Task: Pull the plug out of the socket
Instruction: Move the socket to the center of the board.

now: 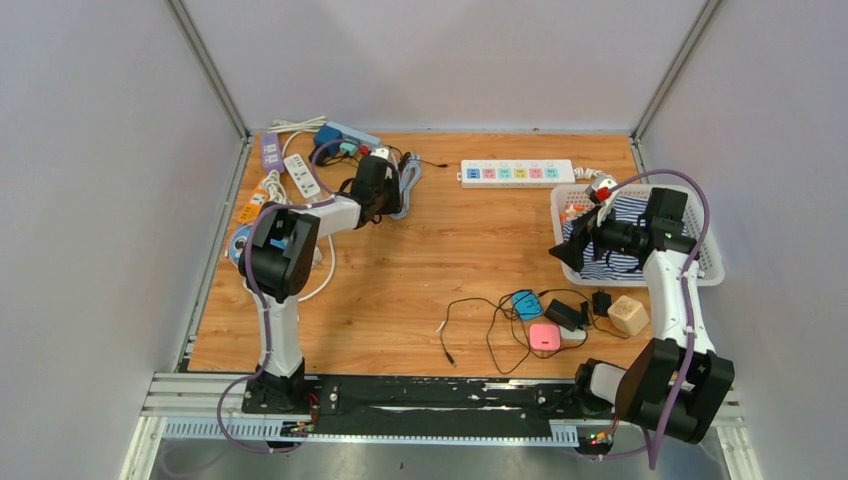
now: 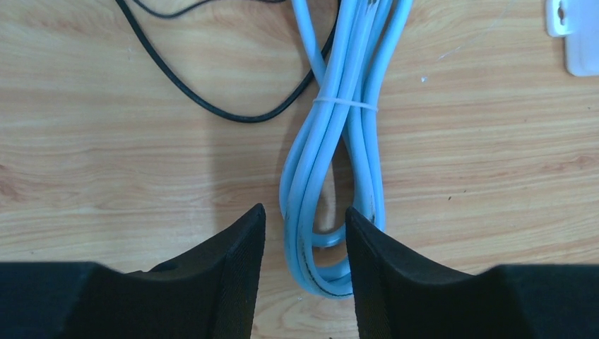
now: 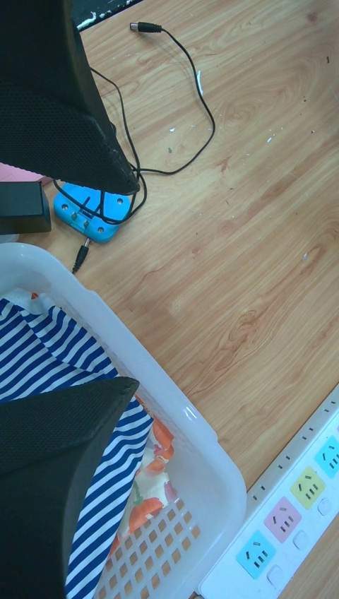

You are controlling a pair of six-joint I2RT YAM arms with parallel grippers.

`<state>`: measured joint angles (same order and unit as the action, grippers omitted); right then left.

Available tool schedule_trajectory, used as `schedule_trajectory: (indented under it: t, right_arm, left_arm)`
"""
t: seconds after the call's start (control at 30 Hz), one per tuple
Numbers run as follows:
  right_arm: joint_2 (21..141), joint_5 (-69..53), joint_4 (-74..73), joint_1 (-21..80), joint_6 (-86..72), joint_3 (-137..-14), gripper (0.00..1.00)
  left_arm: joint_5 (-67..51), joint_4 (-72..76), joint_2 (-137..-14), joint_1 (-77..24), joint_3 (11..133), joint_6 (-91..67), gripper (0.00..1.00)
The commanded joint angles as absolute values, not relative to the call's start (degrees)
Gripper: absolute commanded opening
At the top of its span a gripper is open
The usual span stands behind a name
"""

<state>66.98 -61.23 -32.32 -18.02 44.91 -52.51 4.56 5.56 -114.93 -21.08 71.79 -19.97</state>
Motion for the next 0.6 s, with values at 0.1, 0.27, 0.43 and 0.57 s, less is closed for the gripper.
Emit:
schedule_trajectory:
  t: [0.1,0.27,0.43,0.57]
  right_arm:
    - [66.9,-61.1,-32.5,-18.8,46.0,-51.9,0.99]
    - [66.9,-61.0,-32.5,-18.9,46.2,-51.9,0.99]
    - [67.1,-60.9,-32.6,-18.9,46.2,-51.9,0.99]
    - [66.7,-61.1,-32.7,-18.8,46.2,-52.0,0.99]
  left_arm:
    - [3.2,2.4,-116.6,-20.9,72.6,-20.2,0.34]
    - [0.4,1.7,-117.2,-20.8,72.7,-20.5,0.22]
    - [-0.9,-2.6,-116.9,-20.8,73.9,-19.5,0.15]
    - [-1.4,-2.6,-115.5,-20.8,71.6,-18.9,0.07]
